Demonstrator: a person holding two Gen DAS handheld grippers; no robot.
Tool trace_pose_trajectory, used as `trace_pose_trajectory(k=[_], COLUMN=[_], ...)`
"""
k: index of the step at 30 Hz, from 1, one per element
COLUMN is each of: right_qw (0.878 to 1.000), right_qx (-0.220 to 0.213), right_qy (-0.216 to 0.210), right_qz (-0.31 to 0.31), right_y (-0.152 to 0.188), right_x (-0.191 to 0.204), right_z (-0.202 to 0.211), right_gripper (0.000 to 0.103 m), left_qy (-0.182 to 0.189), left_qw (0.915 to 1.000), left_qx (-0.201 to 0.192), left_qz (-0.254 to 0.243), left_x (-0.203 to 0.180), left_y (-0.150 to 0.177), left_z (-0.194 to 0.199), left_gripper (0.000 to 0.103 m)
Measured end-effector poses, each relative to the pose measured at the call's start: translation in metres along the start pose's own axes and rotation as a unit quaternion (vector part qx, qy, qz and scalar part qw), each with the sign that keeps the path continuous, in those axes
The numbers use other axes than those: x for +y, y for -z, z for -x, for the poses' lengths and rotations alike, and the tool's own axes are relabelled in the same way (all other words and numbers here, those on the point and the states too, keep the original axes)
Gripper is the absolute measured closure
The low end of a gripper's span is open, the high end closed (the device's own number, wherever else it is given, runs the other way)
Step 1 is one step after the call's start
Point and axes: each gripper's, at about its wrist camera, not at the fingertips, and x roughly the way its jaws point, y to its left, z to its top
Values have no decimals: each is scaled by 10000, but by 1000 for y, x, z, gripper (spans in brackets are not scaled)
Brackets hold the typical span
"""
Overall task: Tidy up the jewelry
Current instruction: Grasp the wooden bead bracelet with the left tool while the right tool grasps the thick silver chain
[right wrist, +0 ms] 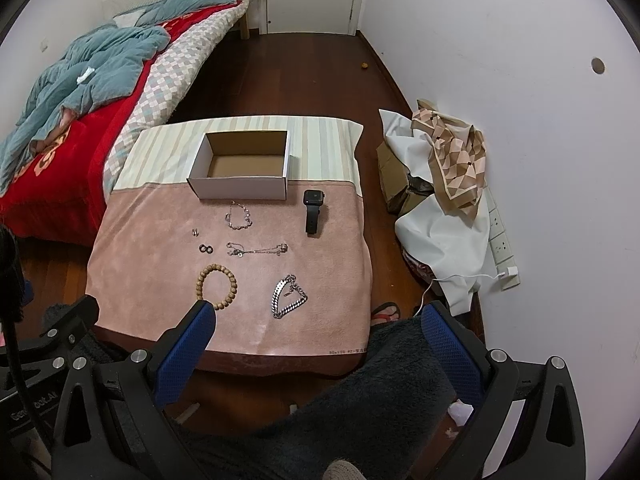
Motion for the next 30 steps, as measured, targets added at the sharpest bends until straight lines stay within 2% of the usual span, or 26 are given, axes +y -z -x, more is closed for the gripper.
trace_pose_trajectory(k=[4,6,10,14,15,16,18,21,25,27,29,30], right_qw=[9992,9988,9977,9948,9939,9926,9905,9874,9829,9815,9802,9798], right_qx=[-176,-221,34,518,639,785,1003,1238,1502,1585,1658,1685], right_qy=[-153,-62,-5,-117,-116,-129,-127,-176,-260,-274,-282,-273], right_qz=[-321,-426,-678,-864,-893,-919,-928,-971,-1037,-1039,-1043,-1039], right_y=[-5,-11,-17,-8,-4,1,10,22,33,37,41,41], right_x=[-11,-17,-27,-32,-32,-31,-28,-24,-21,-20,-19,-19], right_z=[-7,-18,-64,-127,-143,-161,-191,-224,-251,-262,-270,-272], right_gripper=[0,0,0,1,4,11,17,18,19,19,19,19], left_qy=[-194,-340,-568,-810,-805,-781,-677,-499,-241,-190,-141,-111], left_qw=[9986,9971,9963,9965,9966,9965,9957,9920,9872,9853,9845,9839], left_qx=[-482,-677,-633,-179,36,238,589,1123,1562,1680,1721,1742], left_qz=[105,115,73,-69,-147,-188,-241,-270,-191,-248,-320,-376], left_x=[1,2,7,9,8,7,5,1,-3,-9,-14,-18], left_y=[-17,-28,-38,-32,-29,-26,-19,-8,5,8,9,10], left_z=[-7,-17,-57,-111,-130,-146,-173,-214,-250,-265,-270,-272], left_gripper=[0,0,0,0,0,0,0,1,19,26,38,40])
